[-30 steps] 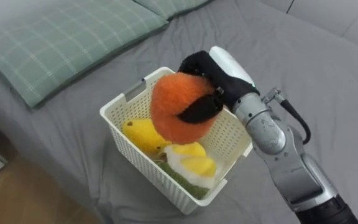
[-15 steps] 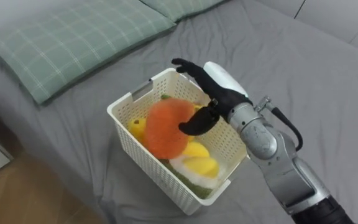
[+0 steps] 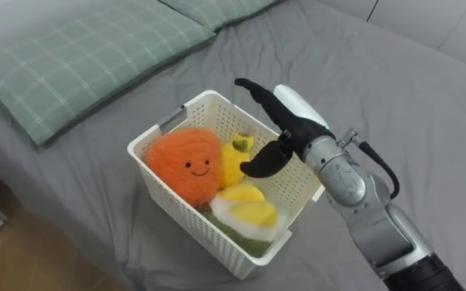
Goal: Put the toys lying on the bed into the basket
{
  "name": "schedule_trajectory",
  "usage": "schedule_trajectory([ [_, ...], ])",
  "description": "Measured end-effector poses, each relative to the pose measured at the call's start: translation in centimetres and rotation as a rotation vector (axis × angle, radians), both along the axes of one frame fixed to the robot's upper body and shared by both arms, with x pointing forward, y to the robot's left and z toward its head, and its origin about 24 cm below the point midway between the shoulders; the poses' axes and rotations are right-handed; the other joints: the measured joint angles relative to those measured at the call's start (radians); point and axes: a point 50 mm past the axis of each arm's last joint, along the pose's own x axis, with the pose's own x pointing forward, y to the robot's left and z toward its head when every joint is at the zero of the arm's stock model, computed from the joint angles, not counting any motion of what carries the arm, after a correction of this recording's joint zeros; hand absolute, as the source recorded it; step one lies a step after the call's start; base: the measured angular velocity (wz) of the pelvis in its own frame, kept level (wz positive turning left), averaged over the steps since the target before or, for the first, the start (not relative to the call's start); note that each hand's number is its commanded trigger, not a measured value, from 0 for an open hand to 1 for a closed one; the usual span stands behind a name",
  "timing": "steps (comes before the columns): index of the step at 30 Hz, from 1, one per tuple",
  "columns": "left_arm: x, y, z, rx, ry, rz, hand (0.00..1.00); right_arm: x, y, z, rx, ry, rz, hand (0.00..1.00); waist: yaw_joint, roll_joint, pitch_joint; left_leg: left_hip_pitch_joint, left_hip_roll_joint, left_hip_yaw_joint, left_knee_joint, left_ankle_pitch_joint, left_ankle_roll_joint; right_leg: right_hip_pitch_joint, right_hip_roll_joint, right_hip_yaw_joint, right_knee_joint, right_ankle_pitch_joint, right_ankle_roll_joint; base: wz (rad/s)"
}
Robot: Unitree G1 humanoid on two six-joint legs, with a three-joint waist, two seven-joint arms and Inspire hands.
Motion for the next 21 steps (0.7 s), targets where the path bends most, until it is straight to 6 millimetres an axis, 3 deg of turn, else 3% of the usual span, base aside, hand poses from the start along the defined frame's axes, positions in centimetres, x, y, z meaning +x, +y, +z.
schedule_trajectory([
  [7, 0.4, 0.1, 0.1, 0.009, -0.021, -0.004, 0.00, 0.4, -1.2, 0.7, 0.037, -0.027, -0.052, 0.00, -0.021, -0.004, -0.0021, 0.019, 0.003, 0.027, -0.014, 0.005, 0.003, 0.003, -0.004, 0.023, 0.002, 0.000, 0.001, -0.11],
  [10, 0.6, 0.1, 0.1, 0.011, -0.025, -0.007, 0.00, 0.6, -2.1, 1.4, 0.056, -0.058, -0.087, 0.00, -0.050, -0.004, -0.0030, 0.021, 0.002, 0.031, -0.015, 0.004, 0.004, 0.001, -0.002, 0.040, 0.003, 0.000, 0.001, -0.07],
  [15, 0.8, 0.1, 0.2, 0.012, -0.040, -0.010, 0.00, 0.1, -3.5, 2.4, 0.071, -0.114, -0.120, 0.00, -0.081, -0.001, -0.0043, 0.031, 0.018, 0.089, -0.025, 0.001, 0.006, -0.014, 0.007, 0.106, 0.003, 0.005, 0.000, -0.29],
  [17, 0.7, 0.1, 0.2, 0.028, -0.046, -0.007, 0.00, -0.5, -4.2, 1.8, 0.081, -0.116, -0.150, 0.00, -0.103, 0.002, -0.0066, 0.038, 0.019, 0.099, -0.030, 0.001, 0.006, -0.013, 0.008, 0.117, 0.003, 0.005, 0.000, -0.22],
  [20, 0.7, 0.0, 0.2, 0.044, -0.047, 0.001, 0.00, -1.2, -5.6, 1.0, 0.104, -0.098, -0.211, 0.00, -0.131, 0.006, -0.0160, 0.050, 0.027, 0.139, -0.047, 0.001, 0.007, -0.030, 0.011, 0.160, 0.007, 0.006, -0.001, -0.39],
  [21, 0.7, -0.1, 0.2, 0.042, -0.052, 0.000, 0.00, -1.4, -6.2, 0.9, 0.128, -0.099, -0.241, 0.00, -0.136, 0.013, -0.0140, 0.061, 0.030, 0.159, -0.056, 0.001, 0.007, -0.032, 0.012, 0.170, 0.009, 0.009, -0.002, -0.47],
])
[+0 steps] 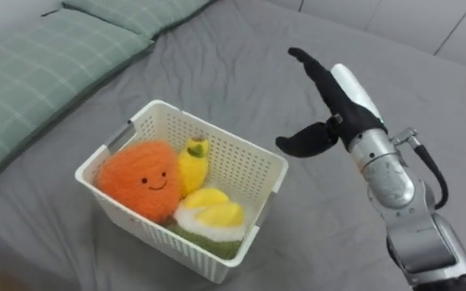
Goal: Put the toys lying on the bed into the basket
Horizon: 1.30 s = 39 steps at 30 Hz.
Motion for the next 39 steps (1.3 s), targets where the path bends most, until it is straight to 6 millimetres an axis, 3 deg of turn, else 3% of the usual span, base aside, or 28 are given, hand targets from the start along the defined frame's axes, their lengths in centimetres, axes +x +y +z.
schedule_trajectory([
  [7, 0.6, 0.1, 0.1, 0.006, -0.046, 0.008, 0.00, -1.3, -5.4, 1.7, 0.147, -0.152, -0.239, 0.00, -0.125, 0.007, 0.0013, 0.032, 0.012, 0.050, -0.027, -0.002, -0.003, -0.004, 0.014, 0.059, -0.007, 0.005, -0.001, -0.24],
  [11, 0.5, 0.2, 0.1, 0.007, -0.051, 0.009, 0.00, -2.4, -7.9, 1.6, 0.195, -0.178, -0.351, 0.00, -0.163, 0.006, 0.0005, 0.046, 0.023, 0.095, -0.041, -0.009, -0.010, -0.017, 0.027, 0.109, -0.004, 0.007, -0.005, -0.38],
  [12, 0.4, 0.2, 0.1, 0.005, -0.047, 0.010, 0.00, -3.0, -8.8, 1.3, 0.214, -0.182, -0.397, 0.00, -0.188, 0.004, -0.0005, 0.047, 0.025, 0.097, -0.041, -0.011, -0.010, -0.017, 0.030, 0.116, -0.005, 0.007, -0.005, -0.15],
  [16, -0.2, 0.3, 0.0, 0.004, -0.014, 0.023, 0.00, -5.0, -10.9, -1.1, 0.256, -0.127, -0.525, 0.00, -0.221, 0.005, 0.0010, 0.057, 0.040, 0.148, -0.041, -0.027, -0.017, -0.022, 0.044, 0.154, -0.006, 0.010, -0.009, -0.36],
  [18, -1.0, 0.5, 0.0, 0.006, 0.004, 0.049, 0.00, -6.4, -12.3, -3.7, 0.312, -0.034, -0.618, 0.00, -0.250, 0.005, 0.0033, 0.065, 0.044, 0.161, -0.042, -0.030, -0.019, -0.025, 0.048, 0.163, -0.006, 0.010, -0.010, -0.19],
  [20, -1.1, 0.5, 0.0, 0.002, 0.004, 0.065, 0.00, -7.8, -13.6, -6.0, 0.361, 0.048, -0.708, 0.00, -0.257, 0.007, 0.0054, 0.063, 0.045, 0.169, -0.042, -0.031, -0.019, -0.035, 0.049, 0.167, -0.006, 0.011, -0.011, -0.12],
  [26, -1.5, 0.6, 0.0, 0.007, 0.008, 0.098, 0.00, -14.8, -14.7, -13.5, 0.400, 0.361, -0.951, 0.00, -0.271, 0.010, 0.0056, 0.063, 0.051, 0.175, -0.040, -0.037, -0.022, -0.034, 0.055, 0.181, -0.005, 0.012, -0.013, -0.03],
  [30, -1.8, 0.5, 0.0, 0.014, 0.015, 0.115, 0.00, -21.1, -14.1, -18.5, 0.398, 0.633, -1.110, 0.00, -0.276, 0.009, 0.0037, 0.067, 0.052, 0.175, -0.040, -0.037, -0.024, -0.030, 0.056, 0.182, -0.005, 0.011, -0.014, 0.00],
  [33, -2.3, 0.5, -0.1, 0.009, 0.027, 0.135, 0.00, -25.6, -13.4, -21.0, 0.401, 0.831, -1.223, 0.00, -0.274, 0.010, 0.0037, 0.070, 0.053, 0.178, -0.039, -0.043, -0.025, -0.020, 0.056, 0.181, -0.005, 0.010, -0.016, -0.03],
  [39, -3.0, 0.3, -0.2, -0.003, 0.051, 0.138, 0.00, -32.6, -11.0, -23.2, 0.363, 1.230, -1.261, 0.00, -0.264, 0.014, 0.0037, 0.084, 0.052, 0.178, -0.037, -0.048, -0.032, -0.014, 0.056, 0.181, -0.003, 0.003, -0.023, -0.02],
])
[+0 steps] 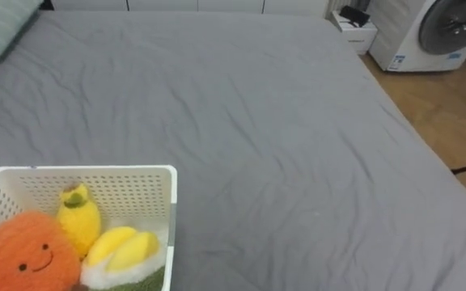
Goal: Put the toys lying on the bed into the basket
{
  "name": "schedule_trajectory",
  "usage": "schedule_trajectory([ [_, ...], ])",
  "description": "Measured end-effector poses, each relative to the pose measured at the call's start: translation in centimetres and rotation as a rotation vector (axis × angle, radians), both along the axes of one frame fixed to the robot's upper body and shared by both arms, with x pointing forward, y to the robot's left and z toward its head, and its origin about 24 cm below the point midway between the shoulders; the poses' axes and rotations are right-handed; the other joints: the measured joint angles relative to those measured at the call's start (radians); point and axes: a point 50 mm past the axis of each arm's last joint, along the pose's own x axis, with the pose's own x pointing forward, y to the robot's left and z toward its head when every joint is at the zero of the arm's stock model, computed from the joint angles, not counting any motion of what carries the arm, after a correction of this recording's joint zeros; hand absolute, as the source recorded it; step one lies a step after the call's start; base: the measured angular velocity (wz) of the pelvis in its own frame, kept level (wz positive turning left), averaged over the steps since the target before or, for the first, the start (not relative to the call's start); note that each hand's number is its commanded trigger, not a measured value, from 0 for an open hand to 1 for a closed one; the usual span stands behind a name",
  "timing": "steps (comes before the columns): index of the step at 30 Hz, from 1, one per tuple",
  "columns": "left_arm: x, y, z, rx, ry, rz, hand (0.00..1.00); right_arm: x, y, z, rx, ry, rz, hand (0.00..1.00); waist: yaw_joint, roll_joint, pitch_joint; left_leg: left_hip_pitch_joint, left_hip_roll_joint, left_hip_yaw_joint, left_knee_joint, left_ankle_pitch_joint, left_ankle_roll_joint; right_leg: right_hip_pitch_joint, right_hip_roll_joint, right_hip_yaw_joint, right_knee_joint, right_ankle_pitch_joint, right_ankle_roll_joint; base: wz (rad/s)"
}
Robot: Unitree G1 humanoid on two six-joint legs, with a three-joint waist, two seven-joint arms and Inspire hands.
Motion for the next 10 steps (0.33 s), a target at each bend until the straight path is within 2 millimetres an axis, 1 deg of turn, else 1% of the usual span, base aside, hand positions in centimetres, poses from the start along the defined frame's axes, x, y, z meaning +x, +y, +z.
schedule_trajectory([
  [1, 0.0, 0.0, 0.0, -0.002, 0.002, 0.000, 0.00, -0.4, 0.3, -0.1, 0.022, 0.028, 0.009, 0.00, 0.001, 0.001, -0.0004, 0.000, 0.000, 0.000, 0.000, 0.000, -0.001, -0.001, 0.000, 0.000, 0.001, -0.001, -0.001, -0.04],
  [3, -0.1, -0.1, -0.1, -0.012, 0.011, -0.020, 0.00, -1.7, 1.4, -0.4, 0.118, 0.139, 0.098, 0.00, 0.001, 0.004, -0.0022, 0.001, 0.001, 0.000, 0.001, 0.001, -0.002, 0.000, 0.001, -0.001, 0.000, -0.003, -0.002, 0.00],
  [6, -0.2, -0.3, -0.1, -0.023, 0.023, -0.016, 0.00, -2.3, 2.6, -0.7, 0.223, 0.210, 0.151, 0.00, 0.002, 0.010, -0.0024, 0.003, 0.001, -0.013, 0.013, -0.002, 0.000, 0.013, 0.003, -0.003, -0.004, -0.006, -0.001, 0.10],
  [8, -0.3, -0.3, -0.1, -0.027, 0.030, -0.014, 0.00, -2.1, 3.0, -0.8, 0.251, 0.223, 0.164, 0.00, 0.008, 0.013, -0.0028, 0.007, 0.001, -0.016, 0.014, -0.003, 0.001, 0.017, 0.002, -0.009, -0.004, -0.009, -0.001, 0.06],
  [10, -0.4, -0.5, -0.2, -0.033, 0.041, -0.014, 0.00, -1.0, 3.2, -1.1, 0.258, 0.218, 0.180, 0.00, 0.018, 0.018, -0.0030, 0.012, 0.001, -0.016, 0.014, -0.003, 0.001, 0.018, 0.001, -0.013, -0.002, -0.009, -0.002, 0.00],
])
